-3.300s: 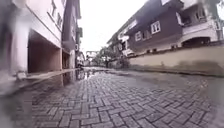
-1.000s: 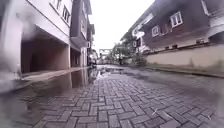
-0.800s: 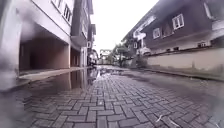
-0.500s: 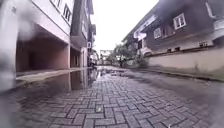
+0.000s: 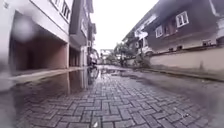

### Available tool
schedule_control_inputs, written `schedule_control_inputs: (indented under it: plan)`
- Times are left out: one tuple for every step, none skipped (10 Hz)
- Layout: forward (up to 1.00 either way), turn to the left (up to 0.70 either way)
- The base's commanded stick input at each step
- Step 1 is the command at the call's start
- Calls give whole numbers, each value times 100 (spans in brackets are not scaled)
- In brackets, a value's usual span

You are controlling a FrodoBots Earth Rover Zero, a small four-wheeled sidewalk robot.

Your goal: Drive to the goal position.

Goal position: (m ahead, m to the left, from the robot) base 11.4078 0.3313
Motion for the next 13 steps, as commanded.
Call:
schedule_control_inputs:
  plan:
    - [70,0]
    - [70,0]
    - [70,0]
    - [70,0]
    - [70,0]
    - [70,0]
    - [70,0]
    - [70,0]
    - [70,0]
    - [70,0]
    - [70,0]
    - [70,0]
    - [70,0]
